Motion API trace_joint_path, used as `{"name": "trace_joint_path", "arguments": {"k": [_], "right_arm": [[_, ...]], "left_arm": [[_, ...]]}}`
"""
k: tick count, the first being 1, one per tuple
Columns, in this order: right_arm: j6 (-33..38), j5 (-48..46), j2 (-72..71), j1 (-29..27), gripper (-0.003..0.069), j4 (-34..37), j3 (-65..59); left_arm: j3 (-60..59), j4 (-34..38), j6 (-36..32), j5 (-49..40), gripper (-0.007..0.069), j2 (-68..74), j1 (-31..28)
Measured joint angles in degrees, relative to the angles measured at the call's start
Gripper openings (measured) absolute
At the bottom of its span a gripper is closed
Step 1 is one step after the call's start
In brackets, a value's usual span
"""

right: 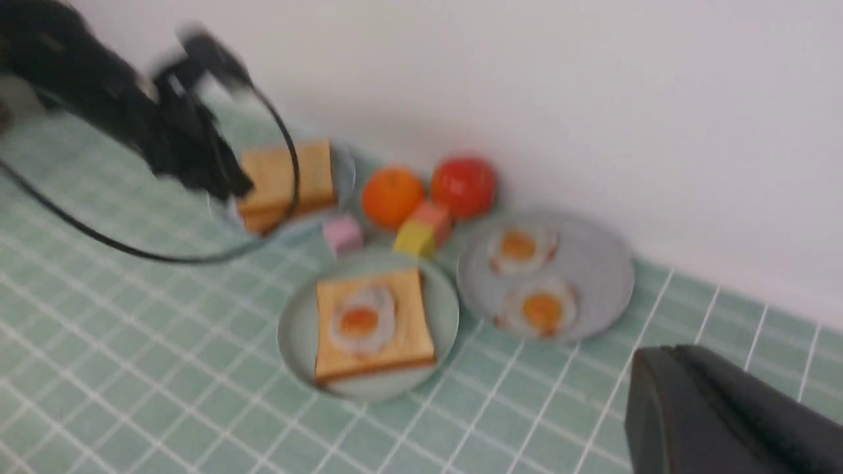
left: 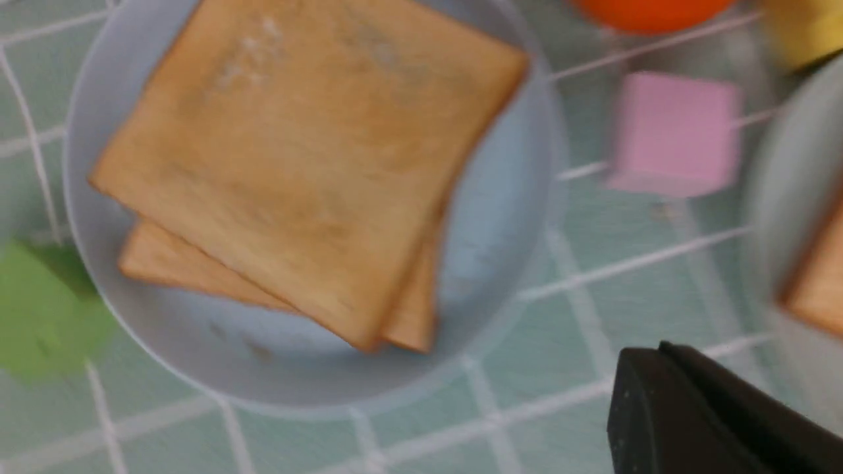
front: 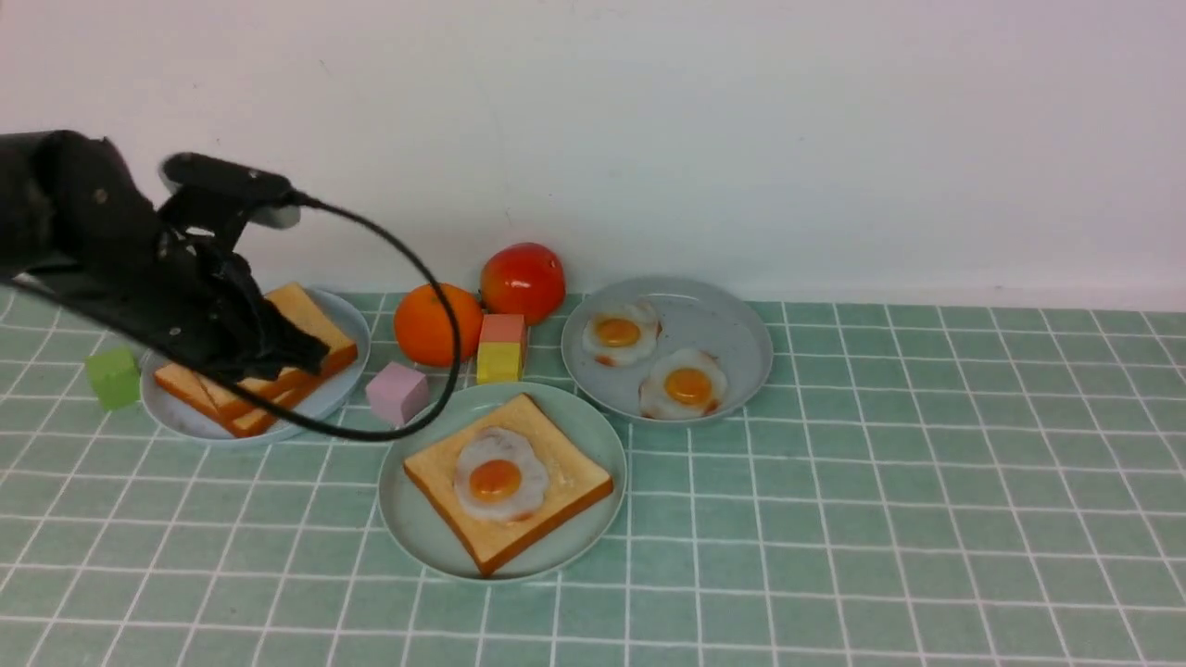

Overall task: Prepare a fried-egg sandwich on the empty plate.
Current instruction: Use the left arm to grab a slice of bread

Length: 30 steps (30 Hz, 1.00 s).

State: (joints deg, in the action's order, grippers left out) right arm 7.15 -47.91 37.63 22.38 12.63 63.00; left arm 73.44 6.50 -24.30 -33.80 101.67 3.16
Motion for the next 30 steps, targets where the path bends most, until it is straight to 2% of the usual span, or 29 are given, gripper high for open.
{"name": "trace_joint_path", "arguments": {"k": [3, 7, 11, 14, 22, 27, 30], "right_arm": [[-0.44, -0.18, -4.15, 0.00, 0.0008, 0.00, -2.00], [-1.01, -2.97, -5.38, 0.00, 0.0010, 0.00, -2.31], [-1.59, -5.92, -4.38, 0.00, 0.0013, 0.00, -2.50], [-2.23, -6.27, -3.20, 0.00, 0.0014, 0.00, -2.74], [-2.59, -6.13, -0.04, 0.00, 0.0014, 1.26, -2.86], [-2.59, -5.83, 1.37, 0.00, 0.0014, 1.54, -2.95], [-2.59, -5.83, 1.41, 0.00, 0.0015, 1.73, -3.02]], "left_arm": [[5.09, -2.11, -7.80, -2.35, 0.0022, 5.39, -1.59], [9.86, -5.62, -14.03, -3.22, 0.0136, 9.49, -2.43], [10.99, -7.82, -15.73, -1.29, 0.0275, 12.51, -2.43], [11.05, -10.33, -15.86, 0.82, 0.0325, 14.41, -2.43], [11.69, -13.81, -15.90, 3.95, 0.0323, 17.33, -2.43], [11.99, -13.52, -14.83, 3.08, 0.0243, 17.67, -2.31], [12.04, -12.40, -14.79, 2.64, 0.0232, 17.16, -2.31]]}}
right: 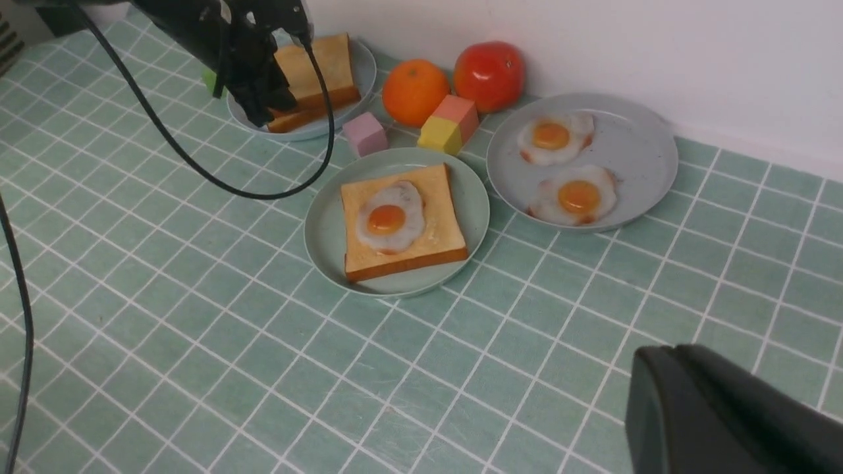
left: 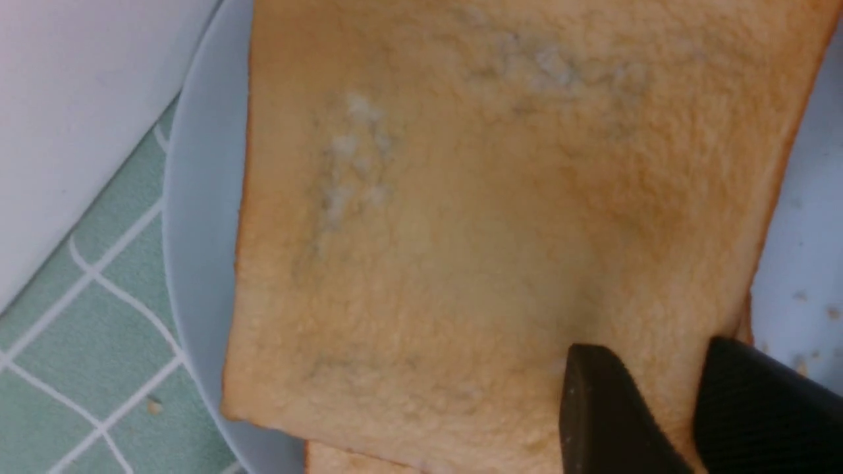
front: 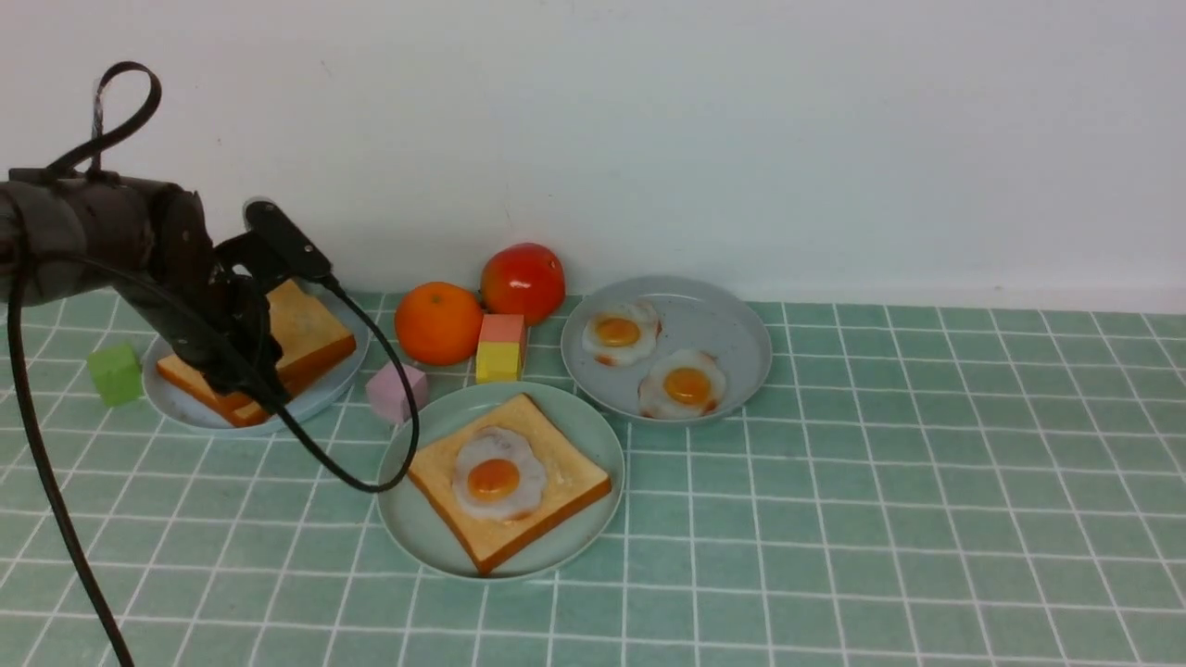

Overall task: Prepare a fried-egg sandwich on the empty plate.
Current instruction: Use the left arm to grab a slice of bread

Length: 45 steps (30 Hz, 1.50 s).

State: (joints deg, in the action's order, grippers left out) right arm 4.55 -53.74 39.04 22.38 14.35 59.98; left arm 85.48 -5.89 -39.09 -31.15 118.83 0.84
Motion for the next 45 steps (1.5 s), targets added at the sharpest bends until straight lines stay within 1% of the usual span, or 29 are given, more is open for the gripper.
{"name": "trace_joint_path", "arguments": {"k": [9, 14, 16, 20, 28, 31, 34, 35, 37, 38, 39, 41, 42, 44, 45], "right_arm": [[0.00, -0.83, 0.00, 0.00, 0.0019, 0.00, -0.06], [0.00, -0.88, 0.00, 0.00, 0.0021, 0.00, -0.13], [0.00, -0.88, 0.00, 0.00, 0.0021, 0.00, -0.13], [0.00, -0.94, 0.00, 0.00, 0.0021, 0.30, -0.13], [-0.05, -1.10, 0.00, 0.00, 0.0022, 1.52, -0.13], [-0.05, -1.18, 0.00, 0.00, 0.0023, 1.80, -0.13], [-0.05, -1.31, 0.00, 0.00, 0.0025, 2.72, -0.13], [-0.05, -1.38, 0.00, 0.00, 0.0025, 2.75, -0.13], [-0.05, -1.53, 0.00, 0.00, 0.0027, 2.75, -0.13], [-0.05, -1.53, 0.00, 0.00, 0.0028, 2.75, -0.13], [-0.05, -1.73, 0.00, 0.00, 0.0029, 2.75, -0.13], [-0.05, -2.20, 0.00, 0.00, 0.0032, 2.75, -0.13], [0.01, -2.38, 0.00, 0.00, 0.0032, 2.75, -0.13], [0.35, -2.81, 0.00, 0.00, 0.0032, 2.76, -0.13], [0.45, -2.81, 0.00, 0.00, 0.0032, 2.76, -0.13]], "left_arm": [[-0.37, 2.59, -0.06, -1.70, 0.0283, -3.19, -0.06], [-0.40, 2.83, -2.03, -2.88, 0.0308, -3.02, -0.06], [-0.40, 2.83, -2.36, -2.65, 0.0309, -2.61, -0.06], [-0.40, 0.59, -2.53, -0.53, 0.0309, -0.79, -0.10], [-0.33, -0.44, -2.58, -0.47, 0.0307, 0.59, -0.10], [-0.28, -0.44, -2.39, -0.47, 0.0283, 0.59, -0.10], [-0.26, -0.73, -1.79, -0.94, 0.0176, 0.40, 0.08], [-0.26, -1.14, -1.73, -1.28, 0.0129, -0.04, 0.27], [-0.26, -1.52, -1.65, -2.85, 0.0079, -0.90, 0.79], [-0.26, -1.52, -1.58, -2.85, 0.0075, -1.04, 0.79], [-0.33, -1.54, -1.40, -4.44, 0.0055, -2.10, 1.40], [-0.33, -1.65, 0.21, -6.62, 0.0054, -4.53, 2.68], [-0.33, -1.65, 1.62, -7.36, 0.0054, -5.67, 3.56], [-0.38, -1.65, 7.12, -9.34, 0.0054, -8.88, 5.95], [-0.38, -1.65, 8.40, -9.79, 0.0054, -9.56, 6.23]]}}
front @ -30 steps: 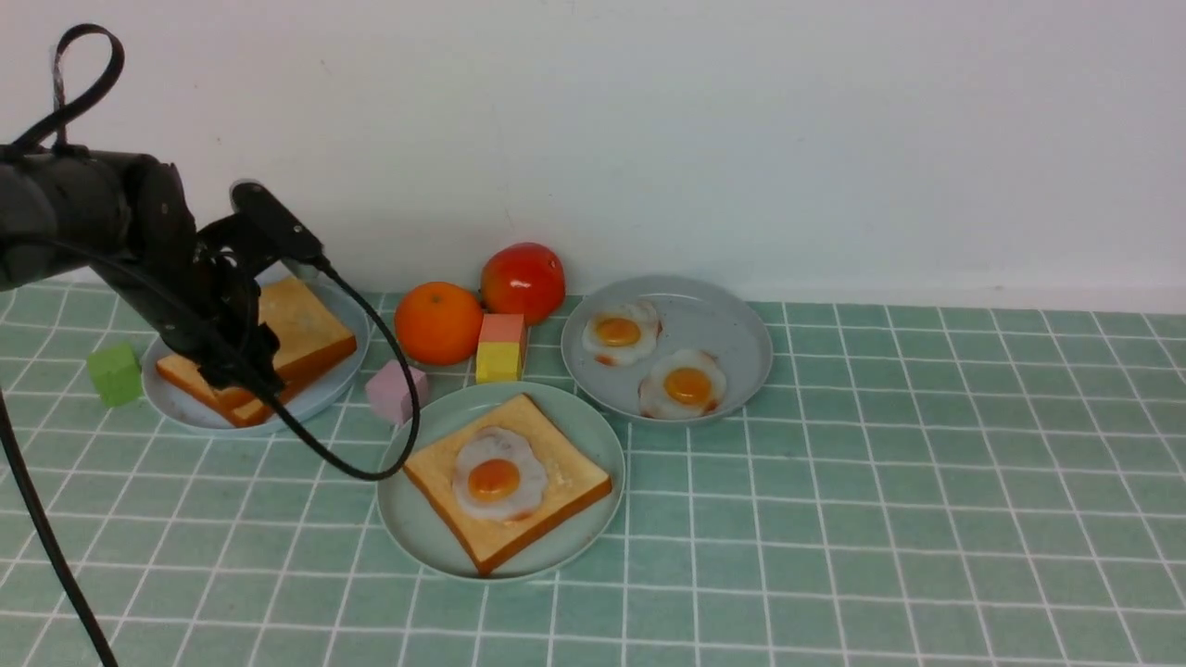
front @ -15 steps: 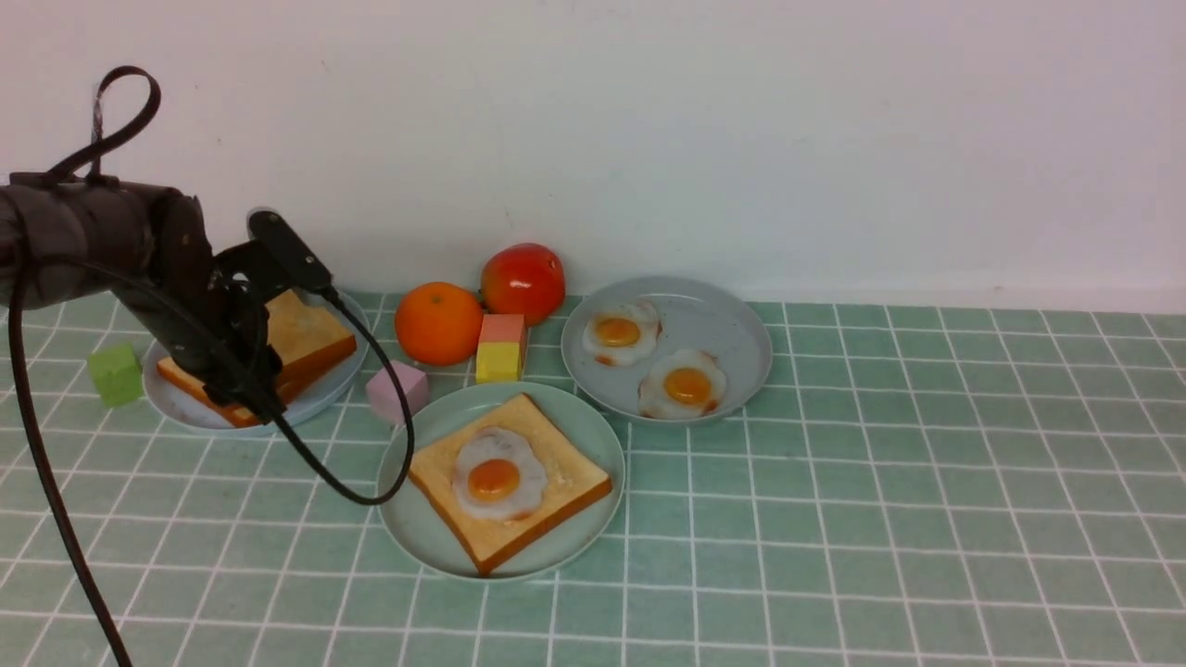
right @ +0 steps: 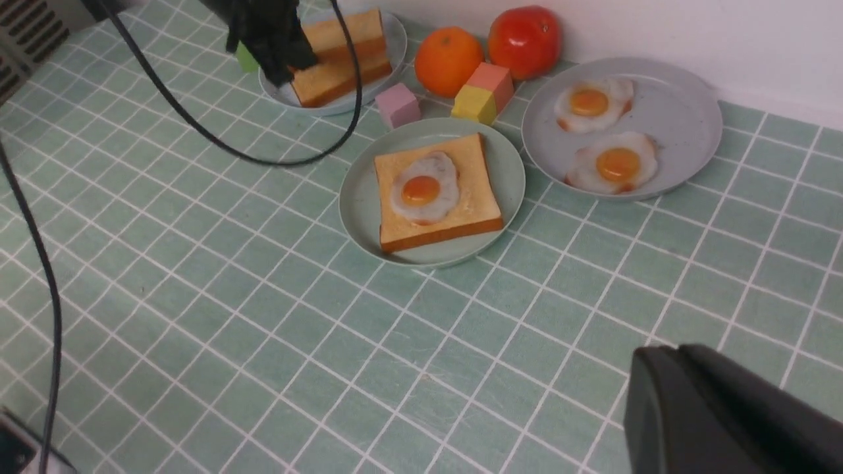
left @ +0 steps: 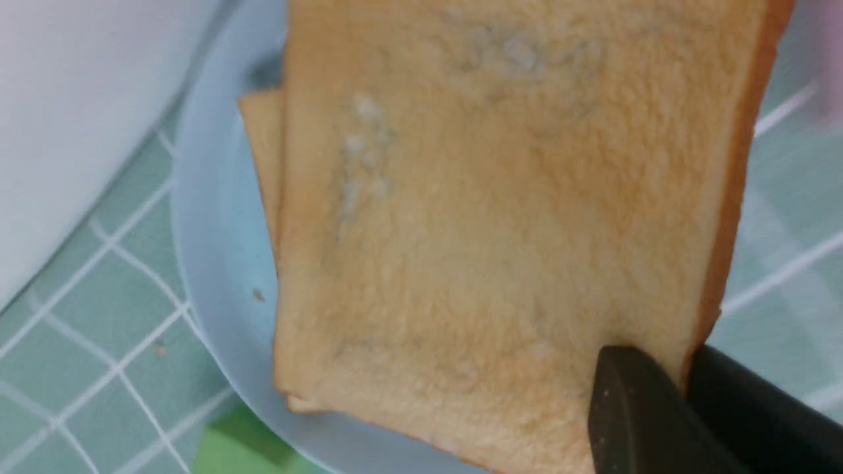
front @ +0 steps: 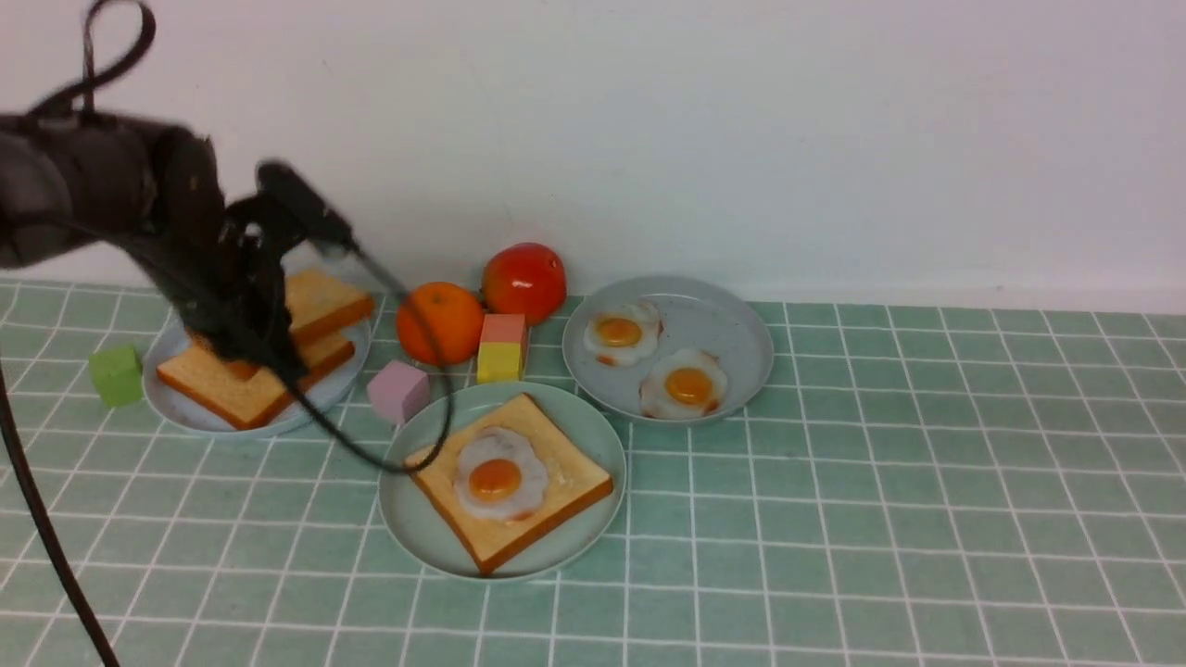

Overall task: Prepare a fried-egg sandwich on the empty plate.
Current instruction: Use the left arm to place a slice of bread on the fried egg in the middle

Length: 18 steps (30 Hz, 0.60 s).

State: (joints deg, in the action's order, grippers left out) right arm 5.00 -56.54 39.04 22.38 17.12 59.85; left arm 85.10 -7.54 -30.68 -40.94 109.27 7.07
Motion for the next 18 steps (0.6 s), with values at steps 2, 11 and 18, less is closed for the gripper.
{"name": "trace_joint_path", "arguments": {"k": [2, 11, 18], "right_arm": [[0.78, -0.34, 0.00, 0.00, 0.0032, 0.00, 0.00], [1.04, -3.36, 0.00, 0.00, 0.0041, 0.00, 0.00], [1.04, -6.61, 0.00, 0.00, 0.0042, 0.41, 0.00]], "left_arm": [[-0.34, -0.33, 8.11, -3.57, 0.0054, -4.07, 4.76], [-11.28, -1.69, 16.27, -3.45, 0.0054, -8.34, 22.35], [-13.60, -5.34, 19.06, 1.44, 0.0054, -4.65, 28.04]]}}
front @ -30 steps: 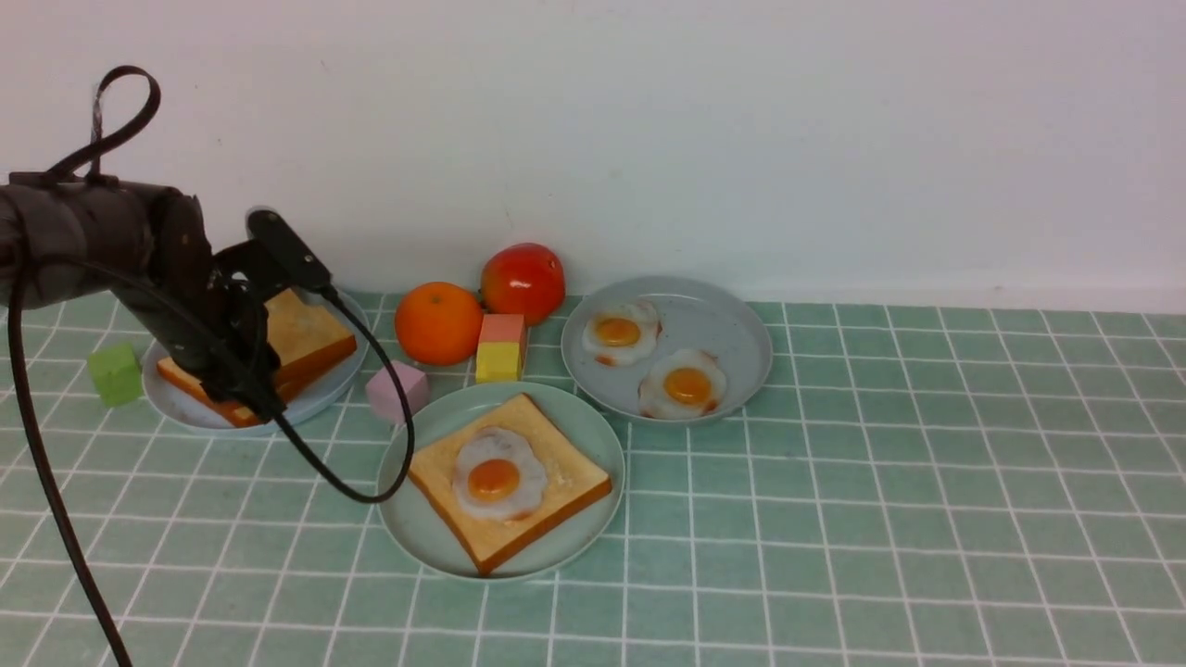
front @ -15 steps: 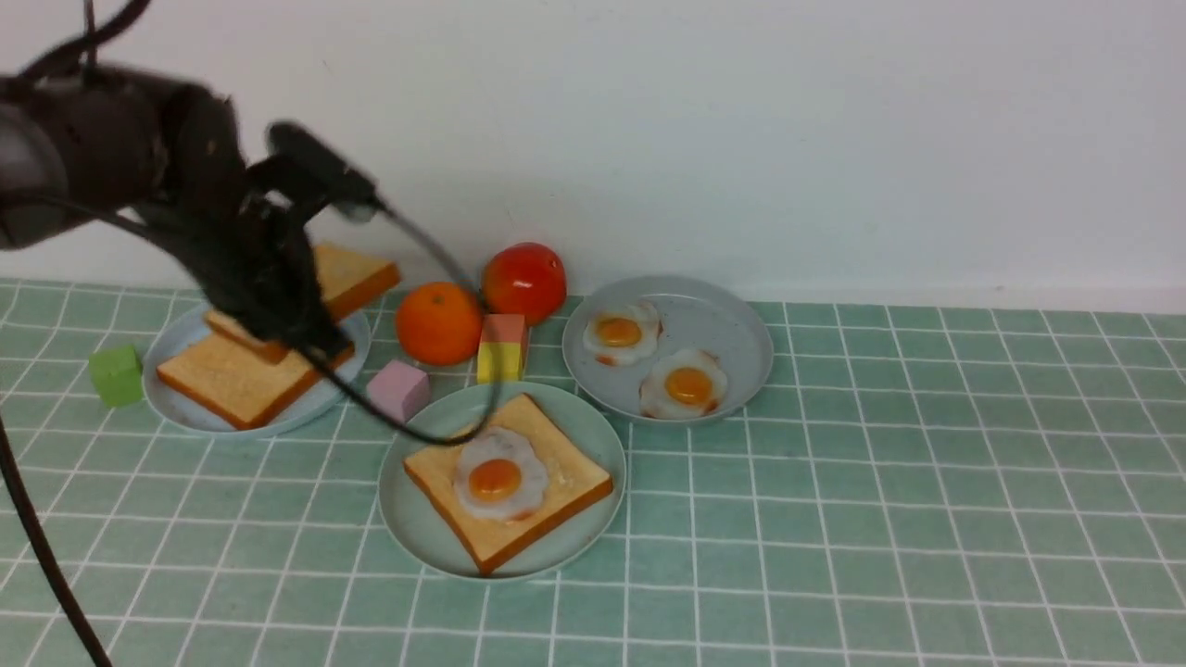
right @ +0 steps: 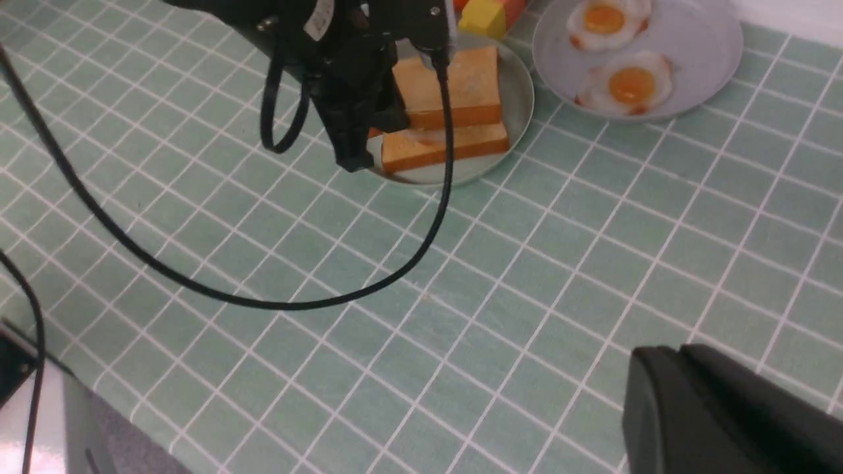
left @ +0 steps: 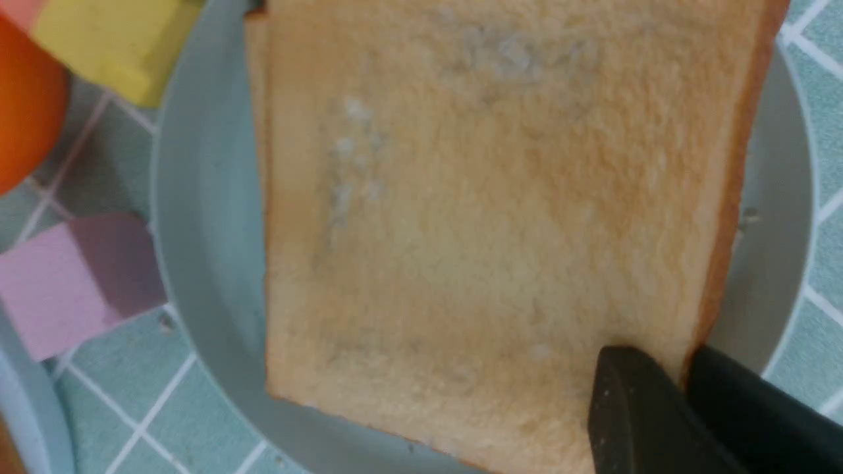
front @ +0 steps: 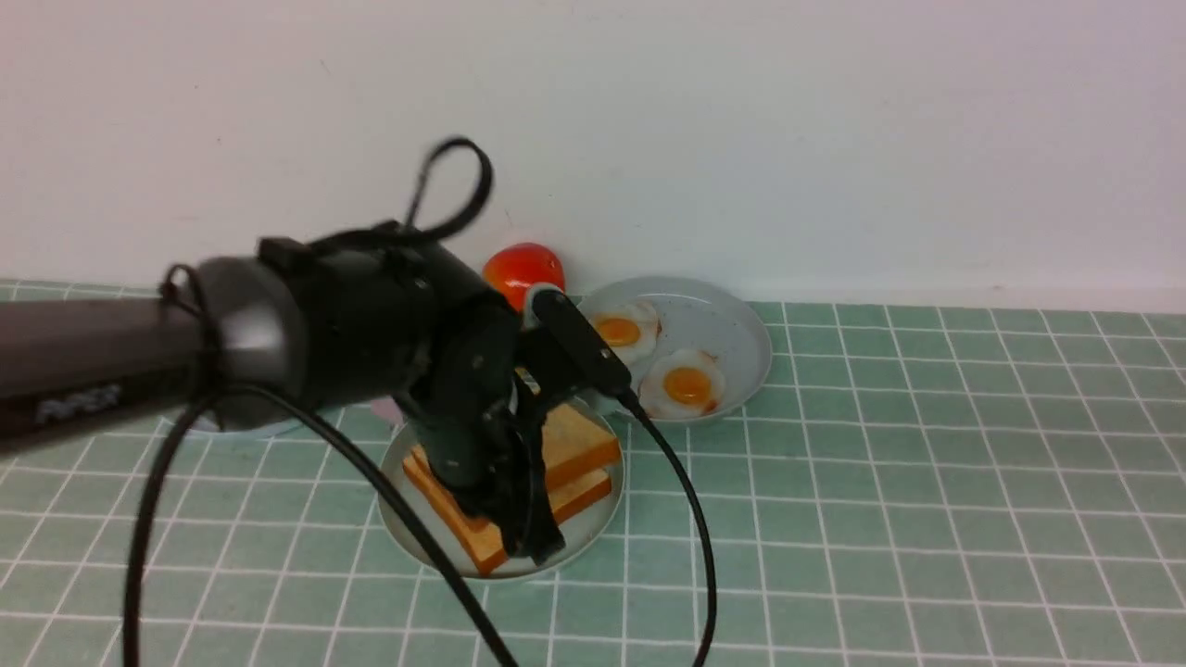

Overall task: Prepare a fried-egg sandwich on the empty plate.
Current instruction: Use the left arm to place a slice of bread on the fried egg in the middle

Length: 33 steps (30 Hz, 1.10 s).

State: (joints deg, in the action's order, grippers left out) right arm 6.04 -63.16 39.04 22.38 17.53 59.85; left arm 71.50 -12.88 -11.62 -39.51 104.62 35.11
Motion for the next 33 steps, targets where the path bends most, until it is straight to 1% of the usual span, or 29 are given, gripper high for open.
{"name": "trace_joint_path", "arguments": {"k": [11, 12, 14, 16, 17, 18, 19, 20, 21, 22, 24, 25, 26, 27, 29, 31, 32, 33], "right_arm": [[0.00, -1.56, 0.00, 0.00, 0.0050, 3.04, 0.00], [0.00, -1.68, 0.00, 0.00, 0.0051, 3.43, 0.00], [0.00, -2.21, 0.00, 0.00, 0.0052, 3.94, 0.00], [0.00, -2.80, 0.00, 0.00, 0.0052, 4.20, 0.00], [0.00, -2.81, 0.00, 0.00, 0.0052, 4.20, 0.00], [0.00, -3.05, 0.00, 0.00, 0.0053, 4.14, 0.00], [0.00, -3.18, 0.00, 0.00, 0.0053, 4.14, 0.00], [0.00, -3.17, 0.00, 0.00, 0.0053, 4.14, 0.00], [0.00, -3.44, 0.00, 0.00, 0.0053, 3.92, 0.00], [0.00, -3.44, 0.00, 0.00, 0.0053, 3.65, 0.00], [0.00, -3.44, 0.00, 0.00, 0.0053, 2.99, 0.00], [0.00, -3.49, 0.00, 0.00, 0.0053, 2.52, 0.00], [0.00, -3.61, 0.00, 0.00, 0.0055, 2.13, 0.00], [0.00, -3.71, 0.00, 0.00, 0.0055, 2.06, 0.00], [-0.06, -4.69, -0.26, 0.00, 0.0057, 0.28, 0.00], [-0.76, -5.90, -1.08, 0.00, 0.0057, -1.30, 0.00], [-1.60, -6.69, -1.92, 0.00, 0.0057, -2.42, 0.00], [-1.97, -6.81, -2.28, 0.00, 0.0057, -2.92, 0.00]], "left_arm": [[0.00, 0.08, 1.07, 0.78, 0.0054, 2.11, 0.00], [0.00, 0.38, 1.07, 0.73, 0.0068, 2.11, 0.00], [0.00, 0.72, 1.07, 0.53, 0.0106, 2.11, 0.00], [0.00, 1.24, 1.15, -0.55, 0.0179, 2.11, 0.00], [0.00, 1.32, 1.13, -0.55, 0.0187, 2.11, 0.00], [0.00, 2.36, 1.61, -1.69, 0.0260, 1.68, 0.00], [-0.07, 2.81, 2.27, -2.05, 0.0302, 1.29, 0.00], [-0.07, 2.78, 2.42, -2.06, 0.0302, 1.19, 0.00], [-0.07, 3.30, 3.75, -2.34, 0.0360, 0.08, 0.00], [-0.07, 3.64, 4.58, -2.40, 0.0393, -0.86, 0.00], [-0.07, 3.72, 6.74, -2.71, 0.0415, -3.52, 0.00], [-0.13, 3.84, 8.11, -2.82, 0.0410, -5.30, 0.00], [-0.17, 4.00, 9.64, -3.01, 0.0390, -7.55, 0.00], [-0.17, 4.00, 9.64, -3.01, 0.0384, -7.55, 0.00], [-1.40, 4.50, 13.33, -2.92, 0.0238, -16.39, 0.00], [-3.19, 5.06, 14.61, -1.64, 0.0139, -23.20, 0.00], [-5.99, 5.74, 15.39, 0.15, 0.0045, -28.93, 0.00], [-6.46, 5.86, 15.54, 0.92, 0.0034, -30.92, 0.00]]}}
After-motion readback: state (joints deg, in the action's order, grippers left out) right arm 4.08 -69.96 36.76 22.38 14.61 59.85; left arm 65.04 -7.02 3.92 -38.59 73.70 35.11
